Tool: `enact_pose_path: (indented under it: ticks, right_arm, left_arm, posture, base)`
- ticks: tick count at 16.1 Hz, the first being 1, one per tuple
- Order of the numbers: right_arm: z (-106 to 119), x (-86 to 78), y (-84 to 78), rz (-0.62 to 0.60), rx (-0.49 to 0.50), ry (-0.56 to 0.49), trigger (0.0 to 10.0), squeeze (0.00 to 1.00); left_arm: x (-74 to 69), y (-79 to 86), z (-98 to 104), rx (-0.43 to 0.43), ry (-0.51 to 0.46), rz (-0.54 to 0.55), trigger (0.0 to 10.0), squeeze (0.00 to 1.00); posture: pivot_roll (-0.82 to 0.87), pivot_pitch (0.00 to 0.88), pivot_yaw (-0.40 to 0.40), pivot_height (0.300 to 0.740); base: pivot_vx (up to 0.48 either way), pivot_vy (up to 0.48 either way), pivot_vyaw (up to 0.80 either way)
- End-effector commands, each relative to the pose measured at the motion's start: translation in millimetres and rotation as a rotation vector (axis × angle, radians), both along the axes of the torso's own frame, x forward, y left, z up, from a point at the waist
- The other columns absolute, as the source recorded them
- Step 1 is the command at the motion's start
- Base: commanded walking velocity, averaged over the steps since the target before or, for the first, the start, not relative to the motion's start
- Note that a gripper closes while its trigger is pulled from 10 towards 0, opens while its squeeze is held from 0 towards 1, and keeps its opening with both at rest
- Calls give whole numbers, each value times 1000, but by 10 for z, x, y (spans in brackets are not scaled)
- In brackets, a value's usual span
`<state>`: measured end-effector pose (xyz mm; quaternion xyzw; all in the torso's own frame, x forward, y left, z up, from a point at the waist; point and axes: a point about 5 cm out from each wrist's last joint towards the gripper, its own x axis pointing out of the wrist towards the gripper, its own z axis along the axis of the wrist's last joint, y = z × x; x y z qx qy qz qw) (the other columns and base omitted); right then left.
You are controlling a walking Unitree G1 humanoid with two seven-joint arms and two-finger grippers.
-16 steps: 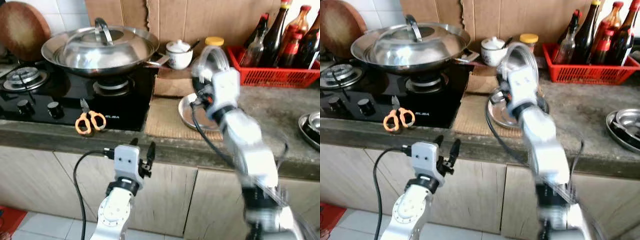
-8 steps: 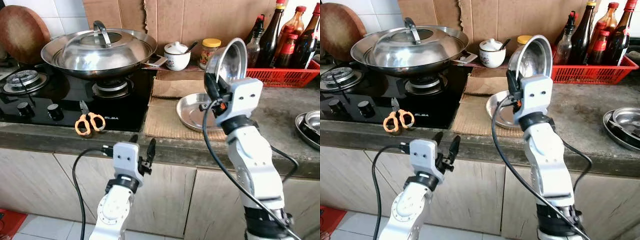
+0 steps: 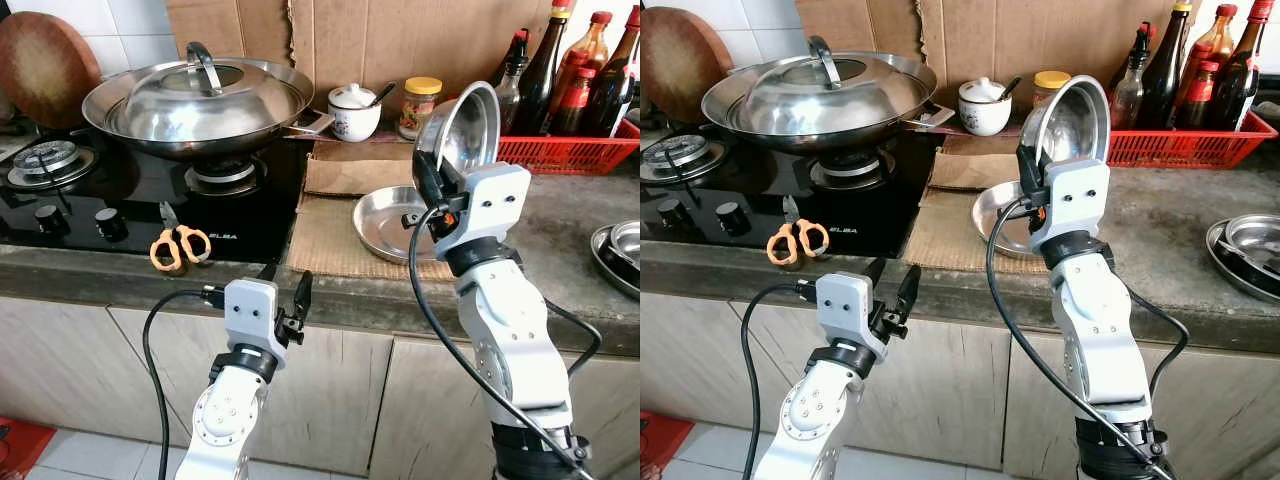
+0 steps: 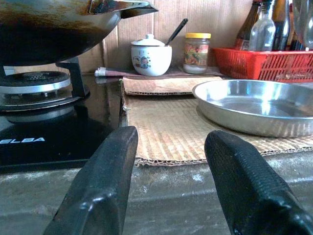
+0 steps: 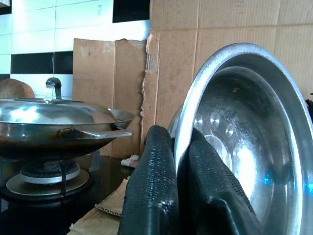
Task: Kitchen organization
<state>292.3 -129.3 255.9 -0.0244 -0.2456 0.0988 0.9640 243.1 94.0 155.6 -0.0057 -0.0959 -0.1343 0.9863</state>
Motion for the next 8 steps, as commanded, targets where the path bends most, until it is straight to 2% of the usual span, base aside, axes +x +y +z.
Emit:
enact_pose_path:
  ticks: [1, 8]
  right_arm:
    - [21, -44, 2, 3, 5, -18, 0, 0]
    - [-68, -54, -10, -2, -1, 19, 0, 0]
  left_arm:
    - [-11, 2, 4, 14, 6, -4, 10000, 0]
    - [-12, -2, -21, 19, 17, -12, 10000, 0]
  posture:
    - [80, 0, 14, 740]
    - [77, 0, 16, 740]
  base:
    - [-274, 0, 0]
    - [-286, 0, 0]
